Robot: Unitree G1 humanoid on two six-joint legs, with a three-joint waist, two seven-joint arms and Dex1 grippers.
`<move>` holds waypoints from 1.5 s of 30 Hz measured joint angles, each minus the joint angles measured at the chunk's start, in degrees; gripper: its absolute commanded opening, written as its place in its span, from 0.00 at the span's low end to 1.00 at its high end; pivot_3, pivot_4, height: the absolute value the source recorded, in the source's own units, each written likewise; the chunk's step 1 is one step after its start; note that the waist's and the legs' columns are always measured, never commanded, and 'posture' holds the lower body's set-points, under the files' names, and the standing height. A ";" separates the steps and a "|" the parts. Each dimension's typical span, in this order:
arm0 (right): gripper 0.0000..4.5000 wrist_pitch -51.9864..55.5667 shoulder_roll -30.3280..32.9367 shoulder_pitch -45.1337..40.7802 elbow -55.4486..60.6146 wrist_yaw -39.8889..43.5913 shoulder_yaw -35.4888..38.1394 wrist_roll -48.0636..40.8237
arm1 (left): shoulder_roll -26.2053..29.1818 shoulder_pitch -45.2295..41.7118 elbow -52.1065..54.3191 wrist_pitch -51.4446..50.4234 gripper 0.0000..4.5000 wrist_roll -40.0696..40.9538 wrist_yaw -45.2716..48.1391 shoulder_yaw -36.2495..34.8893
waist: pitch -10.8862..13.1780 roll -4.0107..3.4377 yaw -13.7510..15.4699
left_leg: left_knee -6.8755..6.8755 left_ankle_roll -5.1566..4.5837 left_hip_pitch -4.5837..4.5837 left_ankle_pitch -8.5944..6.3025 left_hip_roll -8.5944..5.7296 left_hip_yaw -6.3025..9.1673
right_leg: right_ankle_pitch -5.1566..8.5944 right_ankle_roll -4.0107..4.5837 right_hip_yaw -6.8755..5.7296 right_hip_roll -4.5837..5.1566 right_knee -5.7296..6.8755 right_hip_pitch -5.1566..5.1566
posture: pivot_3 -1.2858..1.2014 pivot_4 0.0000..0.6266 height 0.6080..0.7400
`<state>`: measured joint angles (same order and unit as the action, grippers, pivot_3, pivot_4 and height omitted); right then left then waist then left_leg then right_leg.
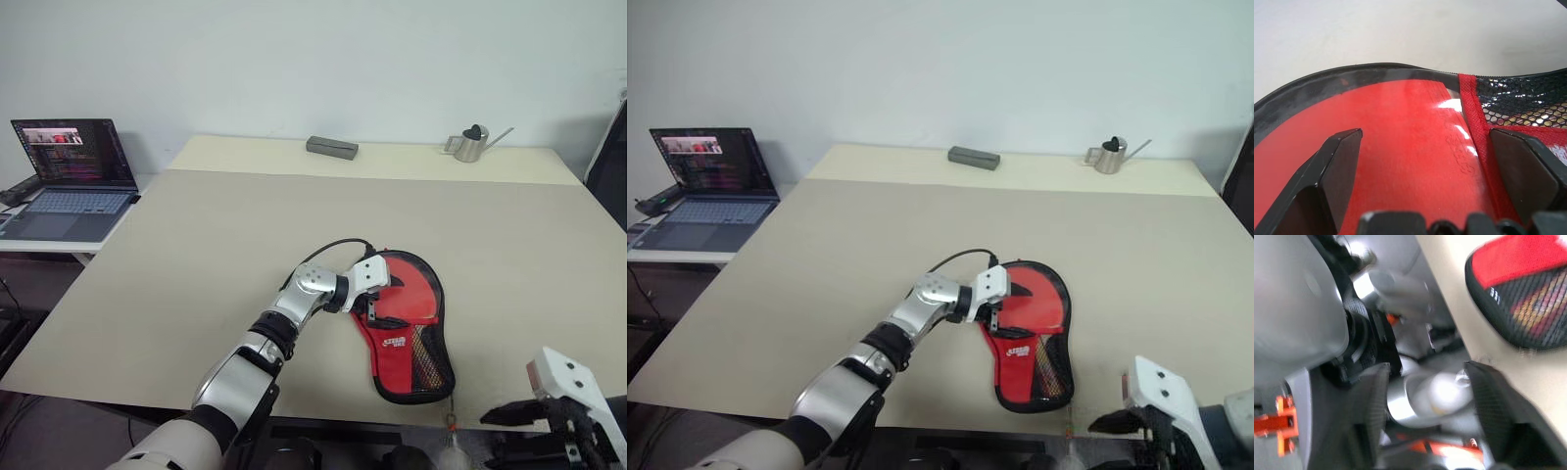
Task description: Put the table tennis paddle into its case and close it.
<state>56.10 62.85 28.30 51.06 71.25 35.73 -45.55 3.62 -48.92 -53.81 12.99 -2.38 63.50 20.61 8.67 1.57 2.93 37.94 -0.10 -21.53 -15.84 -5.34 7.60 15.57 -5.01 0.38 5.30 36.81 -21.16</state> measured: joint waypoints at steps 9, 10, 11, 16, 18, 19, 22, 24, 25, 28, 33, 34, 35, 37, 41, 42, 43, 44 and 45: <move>0.65 4.32 0.27 -12.79 -6.93 -7.04 -0.96 -10.95 | -0.05 0.10 0.57 -0.06 1.00 0.07 0.12 -0.25 | 0.02 0.04 0.08 | 0.01 0.00 -0.10 0.00 -0.01 0.00 | -0.01 0.00 0.01 0.01 -0.03 -0.09 | 0.52 0.24 1.00; 0.65 4.26 0.37 -14.27 -8.29 -7.70 -2.07 -10.81 | 0.09 0.33 1.44 -0.35 1.00 0.25 0.47 -0.60 | 0.04 0.05 0.03 | 0.01 -0.01 -0.16 0.00 -0.01 -0.01 | -0.01 0.01 0.03 0.01 -0.02 -0.17 | 0.52 0.24 1.00; 0.65 3.95 0.72 -15.80 -10.14 -7.97 -3.42 -10.32 | 0.39 0.88 2.48 -0.99 1.00 0.55 1.01 -1.01 | 0.06 0.00 -0.05 | 0.01 -0.01 -0.23 0.01 -0.01 -0.03 | -0.01 0.02 0.04 0.00 0.00 -0.27 | 0.52 0.24 1.00; 0.65 0.26 -0.23 -25.98 -17.99 -10.34 -12.05 -6.44 | 3.63 3.94 11.41 -6.23 1.00 2.82 2.98 -2.55 | 0.51 -0.08 -1.38 | -0.08 0.01 -0.49 0.01 0.02 -0.03 | -0.20 0.36 0.15 -0.08 0.11 -0.72 | 0.52 0.24 1.00; 0.65 -1.84 -2.09 -30.02 -21.36 -11.37 -15.83 -4.49 | 5.89 5.69 17.86 -9.85 1.00 4.67 3.52 -3.69 | 0.75 -0.06 -1.89 | -0.08 0.04 -0.65 0.03 0.00 -0.07 | -0.22 0.40 0.25 -0.08 0.16 -0.95 | 0.52 0.24 1.00; 0.65 -2.87 -3.59 -32.41 -23.54 -12.13 -17.93 -3.18 | 7.36 6.46 21.73 -12.03 1.00 5.84 3.52 -4.57 | 0.79 -0.06 -2.06 | -0.06 0.16 -0.81 0.10 0.00 -0.06 | -0.24 0.42 0.26 -0.09 0.19 -1.10 | 0.52 0.24 1.00; 0.65 -5.61 -7.85 -39.37 -30.48 -14.76 -21.76 0.00 | 11.18 8.18 30.86 -16.00 1.00 7.91 2.51 -7.51 | 0.86 -0.15 -2.31 | -0.04 0.28 -0.92 0.17 -0.03 -0.07 | -0.24 0.44 0.29 -0.08 0.14 -1.19 | 0.52 0.24 1.00; 0.65 -7.90 -10.58 -43.57 -34.69 -16.26 -23.40 2.31 | 14.00 10.68 36.54 -19.32 1.00 9.46 0.86 -10.15 | 0.87 -0.18 -2.45 | -0.08 0.29 -0.94 0.16 -0.03 -0.07 | -0.22 0.47 0.29 -0.07 0.10 -1.22 | 0.52 0.24 1.00; 0.65 -9.41 -11.83 -45.27 -36.46 -16.57 -24.21 3.68 | 15.21 12.47 39.38 -21.52 1.00 10.63 0.05 -11.55 | 0.88 -0.19 -2.53 | -0.09 0.30 -0.95 0.15 -0.03 -0.07 | -0.21 0.48 0.29 -0.07 0.09 -1.24 | 0.52 0.24 1.00; 0.65 -14.49 -14.04 -47.92 -41.45 -16.26 -26.40 7.40 | 18.26 17.81 47.66 -27.73 1.00 14.02 -2.44 -15.11 | 0.91 -0.23 -2.63 | -0.08 0.31 -1.10 0.15 -0.02 -0.05 | -0.20 0.50 0.28 -0.07 0.12 -1.42 | 0.52 0.24 1.00; 0.65 -25.35 -18.84 -55.41 -54.69 -14.99 -30.45 15.17 | 23.17 26.51 58.91 -33.92 1.00 18.04 -7.89 -22.43 | 0.97 -0.36 -2.97 | -0.06 0.32 -1.07 0.15 -0.03 -0.18 | -0.22 0.53 0.42 -0.08 0.19 -1.47 | 0.52 0.24 1.00; 0.65 -27.66 -19.87 -57.72 -58.72 -14.74 -30.90 16.54 | 23.88 28.67 60.29 -34.45 1.00 18.22 -9.35 -24.00 | 1.01 -0.43 -3.20 | -0.07 0.32 -1.03 0.15 -0.02 -0.23 | -0.23 0.54 0.48 -0.08 0.22 -1.46 | 0.52 0.24 1.00; 0.65 -29.71 -20.39 -59.54 -62.63 -14.28 -31.25 17.93 | 24.24 30.46 61.40 -35.15 1.00 18.42 -10.82 -25.44 | 1.04 -0.46 -3.28 | -0.08 0.32 -1.02 0.15 -0.01 -0.24 | -0.24 0.56 0.47 -0.09 0.24 -1.47 | 0.52 0.24 1.00; 0.65 -33.40 -20.99 -62.57 -69.80 -12.29 -32.36 20.36 | 24.34 32.78 63.67 -36.61 1.00 19.17 -13.53 -27.19 | 1.06 -0.47 -3.20 | -0.07 0.33 -1.03 0.16 0.02 -0.20 | -0.25 0.58 0.44 -0.11 0.25 -1.49 | 0.52 0.24 1.00; 0.65 -40.62 -23.64 -69.67 -82.98 -9.02 -34.15 24.61 | 24.93 35.60 69.33 -38.51 1.00 20.03 -17.80 -28.64 | 1.08 -0.51 -3.04 | -0.07 0.34 -1.06 0.16 -0.01 -0.25 | -0.26 0.58 0.47 -0.09 0.22 -1.49 | 0.52 0.24 1.00; 0.65 -41.88 -23.81 -71.19 -85.89 -8.50 -34.34 25.45 | 25.35 36.26 70.22 -38.87 1.00 20.04 -18.70 -29.01 | 1.09 -0.51 -3.06 | -0.07 0.34 -1.06 0.16 -0.01 -0.26 | -0.26 0.58 0.47 -0.09 0.21 -1.50 | 0.52 0.24 1.00; 0.65 -43.21 -23.84 -72.58 -88.70 -8.03 -34.35 26.40 | 25.71 36.80 70.88 -39.14 1.00 20.01 -19.68 -29.44 | 1.09 -0.52 -3.02 | -0.08 0.34 -1.06 0.16 0.00 -0.24 | -0.25 0.59 0.46 -0.09 0.21 -1.50 | 0.52 0.24 1.00; 0.65 -44.35 -23.85 -73.75 -91.27 -7.51 -34.35 26.89 | 25.95 37.28 71.59 -39.30 1.00 19.97 -20.70 -29.88 | 1.09 -0.52 -3.01 | -0.08 0.34 -1.07 0.16 0.01 -0.24 | -0.25 0.59 0.45 -0.10 0.20 -1.52 | 0.52 0.24 1.00; 0.65 -45.66 -23.82 -75.12 -94.20 -7.17 -34.35 27.80 | 26.22 37.39 72.06 -39.40 1.00 19.88 -21.88 -30.04 | 1.09 -0.52 -2.98 | -0.08 0.34 -1.08 0.16 0.01 -0.24 | -0.25 0.60 0.45 -0.10 0.20 -1.53 | 0.52 0.24 1.00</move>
<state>10.44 39.03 -46.82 -43.14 64.08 1.38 -17.76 29.84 -11.53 18.25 -26.41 17.50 41.62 -9.44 9.76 1.05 -0.05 37.86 0.24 -22.61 -15.68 -5.33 7.36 15.32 -4.41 0.83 5.20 37.02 -22.70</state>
